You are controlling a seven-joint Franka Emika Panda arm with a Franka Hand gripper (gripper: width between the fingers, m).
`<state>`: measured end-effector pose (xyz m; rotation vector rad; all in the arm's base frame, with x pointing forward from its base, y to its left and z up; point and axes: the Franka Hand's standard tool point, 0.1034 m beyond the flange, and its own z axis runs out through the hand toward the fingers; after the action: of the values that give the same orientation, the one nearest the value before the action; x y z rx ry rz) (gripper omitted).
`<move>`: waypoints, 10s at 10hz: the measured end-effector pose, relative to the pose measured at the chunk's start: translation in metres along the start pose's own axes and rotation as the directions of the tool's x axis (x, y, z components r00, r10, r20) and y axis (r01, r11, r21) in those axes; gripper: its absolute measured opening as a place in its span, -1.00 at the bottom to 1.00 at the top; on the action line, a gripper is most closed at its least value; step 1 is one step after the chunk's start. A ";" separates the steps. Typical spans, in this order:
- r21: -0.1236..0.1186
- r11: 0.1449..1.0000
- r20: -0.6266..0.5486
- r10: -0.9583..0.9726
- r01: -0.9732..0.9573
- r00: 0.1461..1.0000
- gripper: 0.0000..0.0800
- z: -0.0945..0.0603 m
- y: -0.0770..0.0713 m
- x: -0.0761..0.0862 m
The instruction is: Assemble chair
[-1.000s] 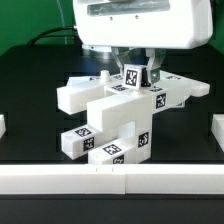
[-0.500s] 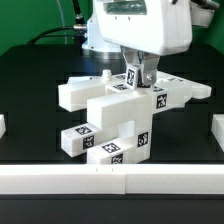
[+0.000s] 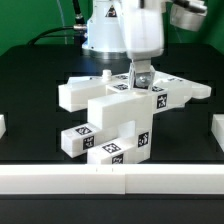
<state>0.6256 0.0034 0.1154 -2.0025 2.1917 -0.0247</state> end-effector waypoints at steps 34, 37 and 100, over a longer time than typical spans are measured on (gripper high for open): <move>-0.111 0.403 0.046 -0.911 0.909 0.409 -0.29 -0.002 -0.002 0.008; -0.118 0.598 0.021 -0.797 0.793 0.604 -0.29 -0.001 -0.002 0.008; -0.109 0.872 0.033 -0.476 0.477 0.879 -0.28 0.001 -0.004 -0.009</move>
Offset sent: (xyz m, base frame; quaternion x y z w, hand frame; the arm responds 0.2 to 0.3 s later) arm -0.0028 -0.0060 -0.0067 0.0143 0.0010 0.2627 0.9648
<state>0.6308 0.0119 0.1163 -2.5541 1.6689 0.0443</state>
